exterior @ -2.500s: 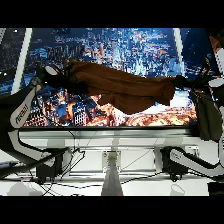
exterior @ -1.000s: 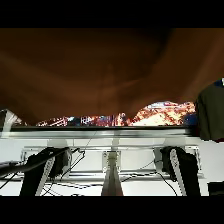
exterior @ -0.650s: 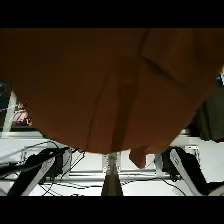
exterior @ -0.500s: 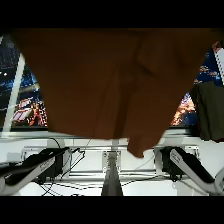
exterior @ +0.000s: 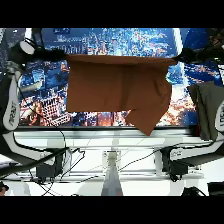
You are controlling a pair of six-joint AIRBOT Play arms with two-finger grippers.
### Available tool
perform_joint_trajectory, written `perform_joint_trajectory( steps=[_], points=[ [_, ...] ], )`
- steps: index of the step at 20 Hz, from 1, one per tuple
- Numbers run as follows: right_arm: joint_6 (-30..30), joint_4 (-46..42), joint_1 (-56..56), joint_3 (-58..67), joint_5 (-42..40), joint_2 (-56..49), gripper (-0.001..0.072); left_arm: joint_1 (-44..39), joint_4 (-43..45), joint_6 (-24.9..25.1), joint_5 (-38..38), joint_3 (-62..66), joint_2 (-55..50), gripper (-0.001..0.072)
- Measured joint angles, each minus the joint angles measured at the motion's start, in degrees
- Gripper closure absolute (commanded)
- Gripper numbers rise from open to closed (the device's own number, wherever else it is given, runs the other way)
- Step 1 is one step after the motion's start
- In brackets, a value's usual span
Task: Fold the clothes and pants, and hang the long-sleeved shirts on hangers.
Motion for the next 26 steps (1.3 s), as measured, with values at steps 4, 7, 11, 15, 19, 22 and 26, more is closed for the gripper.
perform_joint_trajectory(
  steps=[4, 7, 11, 15, 19, 22, 26],
  points=[
    [0.0, -1.6, 1.0, -0.2, -5.0, -3.8, 0.0698, -0.7, -0.6, 0.3, 2.8, 0.0, -3.3, 0.0690],
    [0.0, -4.7, 1.3, -1.8, -1.7, -4.7, 0.0697, -0.8, 1.3, 0.5, -2.6, 0.0, -4.2, 0.0690],
    [0.1, -8.6, 1.5, -5.0, 5.7, -5.2, 0.0133, -0.7, 8.0, 0.5, -14.4, 0.0, -5.1, 0.0018],
    [1.3, -10.8, 1.4, -6.3, 7.6, -4.5, 0.0165, -0.9, 9.1, 0.5, -20.9, 0.1, -4.5, 0.0002],
    [1.7, -18.1, -0.7, -7.3, 13.7, -2.5, 0.0167, 0.0, 9.4, 0.5, -25.8, 0.2, 1.8, 0.0290],
    [3.3, -19.3, -4.2, -12.7, 19.1, 0.0, 0.0245, 0.9, 9.5, -0.4, -30.1, 0.1, 9.0, 0.0370],
    [3.7, -16.8, -7.0, -27.6, 19.5, 6.7, 0.0260, 1.6, 9.2, -0.9, -33.4, -1.6, 18.3, 0.0380]
  ],
)
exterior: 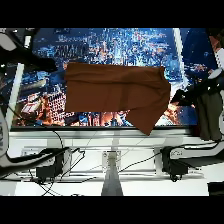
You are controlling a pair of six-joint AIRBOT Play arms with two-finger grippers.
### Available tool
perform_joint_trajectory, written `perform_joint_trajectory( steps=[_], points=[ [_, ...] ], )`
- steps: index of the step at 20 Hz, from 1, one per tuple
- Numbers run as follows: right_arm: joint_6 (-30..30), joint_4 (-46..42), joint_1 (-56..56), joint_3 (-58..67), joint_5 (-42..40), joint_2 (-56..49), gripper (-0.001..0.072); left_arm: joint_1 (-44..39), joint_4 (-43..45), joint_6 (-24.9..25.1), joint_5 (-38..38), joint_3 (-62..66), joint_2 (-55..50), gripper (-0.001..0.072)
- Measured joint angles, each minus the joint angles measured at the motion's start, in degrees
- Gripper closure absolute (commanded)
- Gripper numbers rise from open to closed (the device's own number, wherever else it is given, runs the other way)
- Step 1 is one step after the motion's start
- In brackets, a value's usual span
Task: Fold the clothes and pants, and hang the long-sleeved shirts on hangers.
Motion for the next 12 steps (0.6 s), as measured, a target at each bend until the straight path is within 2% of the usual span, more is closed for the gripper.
perform_joint_trajectory(
  steps=[3, 7, 8, 11, 12],
  points=[
    [-0.5, 4.5, -0.6, -11.5, -4.4, 5.0, 0.0261, 0.9, -0.2, -0.7, -0.7, -5.0, 5.4, 0.0380],
    [-3.7, 14.7, -0.8, -22.3, -9.1, 7.8, 0.0276, 3.2, -0.1, -1.0, -0.7, -16.6, 9.7, 0.0379],
    [-4.3, 16.4, -0.8, -23.9, -9.9, 8.1, 0.0350, 4.1, -0.1, -1.0, -0.3, -19.9, 10.5, 0.0378],
    [-6.9, 19.2, -0.9, -26.8, -12.1, 8.5, 0.0412, 7.6, -0.1, -1.2, 1.6, -28.2, 11.8, 0.0379],
    [-7.7, 19.9, -0.9, -27.2, -12.5, 8.6, 0.0471, 8.9, -0.1, -1.2, 2.1, -30.6, 12.0, 0.0379]
  ],
)
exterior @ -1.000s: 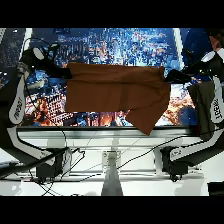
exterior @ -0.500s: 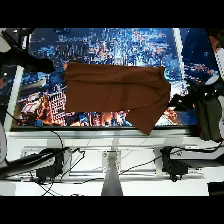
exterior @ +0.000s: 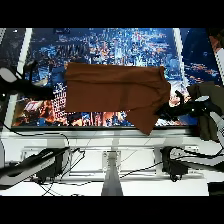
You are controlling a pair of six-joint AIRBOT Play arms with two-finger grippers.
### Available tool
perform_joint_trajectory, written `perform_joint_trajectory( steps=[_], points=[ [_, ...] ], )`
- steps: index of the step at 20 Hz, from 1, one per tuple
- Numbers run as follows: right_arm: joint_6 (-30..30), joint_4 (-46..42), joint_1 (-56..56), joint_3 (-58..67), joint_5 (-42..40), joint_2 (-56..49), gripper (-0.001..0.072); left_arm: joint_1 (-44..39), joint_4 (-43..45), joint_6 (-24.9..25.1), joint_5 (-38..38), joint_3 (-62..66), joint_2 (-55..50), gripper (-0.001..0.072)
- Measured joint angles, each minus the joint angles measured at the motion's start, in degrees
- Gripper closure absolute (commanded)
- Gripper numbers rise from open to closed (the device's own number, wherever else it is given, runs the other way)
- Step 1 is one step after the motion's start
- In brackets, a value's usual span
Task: Fold the clothes and pants, and hang the long-sleeved shirts on hangers.
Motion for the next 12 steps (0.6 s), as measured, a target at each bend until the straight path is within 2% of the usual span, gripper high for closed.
perform_joint_trajectory(
  steps=[2, 3, 6, 12],
  points=[
    [-1.3, 0.3, 0.0, -0.6, -1.0, 0.1, 0.0668, 2.3, -0.5, 0.0, 0.5, -3.8, 0.3, 0.0378],
    [-2.0, 0.6, 0.0, -0.8, -1.8, 0.1, 0.0697, 3.3, -1.1, 0.0, 0.8, -5.5, 0.3, 0.0379],
    [-4.4, 3.5, 0.0, -1.0, -1.6, 0.3, 0.0697, 4.8, -4.6, 1.1, 2.6, -10.1, 0.5, 0.0378],
    [-6.6, 7.3, 0.0, -1.2, -1.6, 2.2, 0.0697, 5.6, -13.6, 3.2, 13.1, -18.0, 0.4, 0.0378]
  ],
)
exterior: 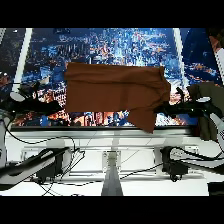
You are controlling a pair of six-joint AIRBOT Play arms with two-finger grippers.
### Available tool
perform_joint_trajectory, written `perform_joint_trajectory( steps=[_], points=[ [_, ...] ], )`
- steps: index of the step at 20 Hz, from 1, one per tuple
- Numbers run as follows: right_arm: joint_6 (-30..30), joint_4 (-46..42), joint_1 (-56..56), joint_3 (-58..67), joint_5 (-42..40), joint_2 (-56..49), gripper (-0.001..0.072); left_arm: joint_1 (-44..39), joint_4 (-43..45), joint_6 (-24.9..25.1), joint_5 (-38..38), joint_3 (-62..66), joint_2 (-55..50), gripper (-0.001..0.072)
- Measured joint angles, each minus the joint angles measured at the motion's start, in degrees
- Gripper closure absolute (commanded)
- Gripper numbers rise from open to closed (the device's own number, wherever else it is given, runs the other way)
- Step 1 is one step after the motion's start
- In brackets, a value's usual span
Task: Fold the clothes and pants, and hang the long-sleeved shirts on hangers.
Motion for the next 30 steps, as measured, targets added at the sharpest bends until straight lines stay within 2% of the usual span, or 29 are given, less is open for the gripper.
perform_joint_trajectory(
  steps=[6, 7, 8, 9, 14, 21, 23, 26, 30],
  points=[
    [-0.6, 1.4, 0.0, 0.0, -1.0, 0.7, 0.0698, -1.7, -7.9, 3.5, 4.1, -2.5, -3.1, 0.0379],
    [-0.9, 1.5, 0.0, 0.0, -1.2, 0.8, 0.0697, -2.6, -8.7, 4.3, 4.2, -2.7, -4.2, 0.0471],
    [-1.1, 1.6, 0.0, 0.0, -1.3, 1.0, 0.0698, -3.4, -8.9, 4.9, 4.6, -2.7, -5.1, 0.0641],
    [-1.3, 1.6, 0.0, 0.2, -1.3, 1.3, 0.0698, -4.2, -8.9, 5.7, 5.0, -2.8, -6.0, 0.0690],
    [-1.8, 1.6, 0.0, 3.8, -1.3, 5.8, 0.0697, -5.9, -7.6, 9.6, 2.9, 1.4, -7.7, 0.0690],
    [-1.6, 1.6, 0.0, 13.9, 4.7, 21.0, 0.0698, -5.9, -8.6, 12.9, -11.2, 19.2, -2.8, 0.0691],
    [-1.0, 2.0, 0.0, 15.4, 5.8, 25.0, 0.0698, -5.8, -8.7, 13.1, -12.1, 21.2, -0.5, 0.0691],
    [1.7, 3.0, 1.1, 16.4, -0.2, 27.4, 0.0698, -6.8, -9.7, 13.1, -6.8, 22.6, 0.4, 0.0692],
    [5.7, 3.7, 9.0, 16.7, -17.0, 23.0, 0.0698, -10.6, -14.8, 13.1, 10.1, 23.2, -4.4, 0.0692]
  ],
)
